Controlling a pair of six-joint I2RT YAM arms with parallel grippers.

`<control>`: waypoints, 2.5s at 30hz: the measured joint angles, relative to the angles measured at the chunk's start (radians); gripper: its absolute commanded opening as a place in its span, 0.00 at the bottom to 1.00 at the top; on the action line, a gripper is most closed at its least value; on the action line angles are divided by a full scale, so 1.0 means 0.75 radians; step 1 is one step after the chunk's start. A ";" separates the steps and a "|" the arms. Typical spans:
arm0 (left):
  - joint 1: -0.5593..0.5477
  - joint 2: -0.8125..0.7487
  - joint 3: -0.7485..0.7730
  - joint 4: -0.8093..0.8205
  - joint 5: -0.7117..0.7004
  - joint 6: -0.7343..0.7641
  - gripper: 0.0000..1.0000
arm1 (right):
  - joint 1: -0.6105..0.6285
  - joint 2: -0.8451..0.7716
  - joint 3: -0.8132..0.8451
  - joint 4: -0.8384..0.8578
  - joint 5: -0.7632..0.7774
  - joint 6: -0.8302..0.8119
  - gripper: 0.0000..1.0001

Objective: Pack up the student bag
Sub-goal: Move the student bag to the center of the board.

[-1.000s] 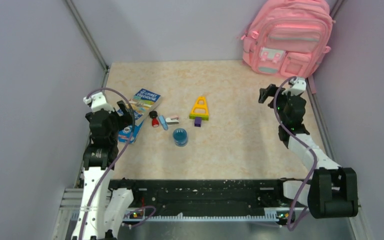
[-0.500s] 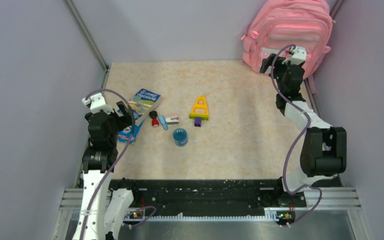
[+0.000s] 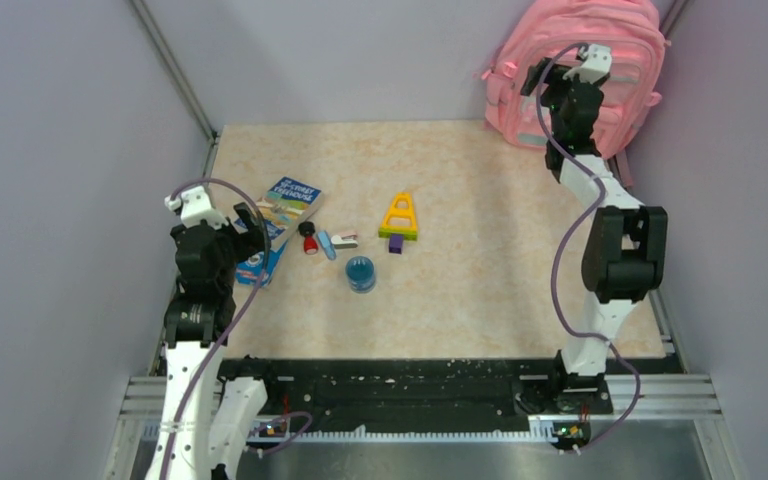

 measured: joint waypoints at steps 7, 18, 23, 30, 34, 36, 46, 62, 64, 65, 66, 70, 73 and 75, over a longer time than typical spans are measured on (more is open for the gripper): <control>0.000 0.001 0.000 0.001 -0.002 0.000 0.96 | 0.000 0.239 0.328 -0.080 0.060 0.009 0.86; 0.000 0.019 0.000 0.001 -0.008 -0.005 0.95 | 0.028 0.316 0.482 -0.208 0.303 -0.146 0.66; 0.000 0.058 0.002 -0.002 -0.034 -0.005 0.95 | 0.028 0.385 0.605 -0.271 0.339 -0.211 0.52; 0.000 0.106 0.003 -0.013 -0.040 -0.006 0.95 | 0.027 0.387 0.621 -0.308 0.300 -0.277 0.00; 0.000 0.096 0.003 -0.012 -0.036 -0.005 0.95 | 0.025 0.293 0.479 -0.268 0.265 -0.306 0.00; 0.000 0.091 0.003 -0.012 -0.028 -0.005 0.94 | 0.025 0.215 0.378 -0.267 0.231 -0.316 0.00; -0.002 0.092 0.003 -0.013 -0.015 0.021 0.87 | 0.028 -0.479 -0.425 -0.222 0.050 -0.178 0.00; -0.493 0.270 0.019 0.126 0.369 0.056 0.81 | 0.347 -1.313 -0.905 -0.659 -0.278 -0.097 0.00; -0.524 0.341 0.062 0.179 0.458 0.001 0.81 | 0.354 -1.397 -0.987 -0.659 -0.337 -0.075 0.00; -0.540 0.387 0.096 0.220 0.508 -0.034 0.81 | 0.355 -1.435 -1.024 -0.657 -0.370 -0.065 0.00; -0.555 0.431 0.132 0.263 0.552 -0.071 0.82 | 0.356 -1.462 -1.050 -0.659 -0.400 -0.056 0.00; -0.628 0.597 0.282 0.459 0.701 -0.200 0.83 | 0.362 -1.531 -1.102 -0.678 -0.517 -0.034 0.00; -0.678 0.697 0.356 0.587 0.770 -0.261 0.83 | 0.366 -1.574 -1.130 -0.699 -0.585 -0.034 0.00; -0.699 0.745 0.368 0.646 0.801 -0.288 0.83 | 0.367 -1.601 -1.138 -0.725 -0.626 -0.035 0.00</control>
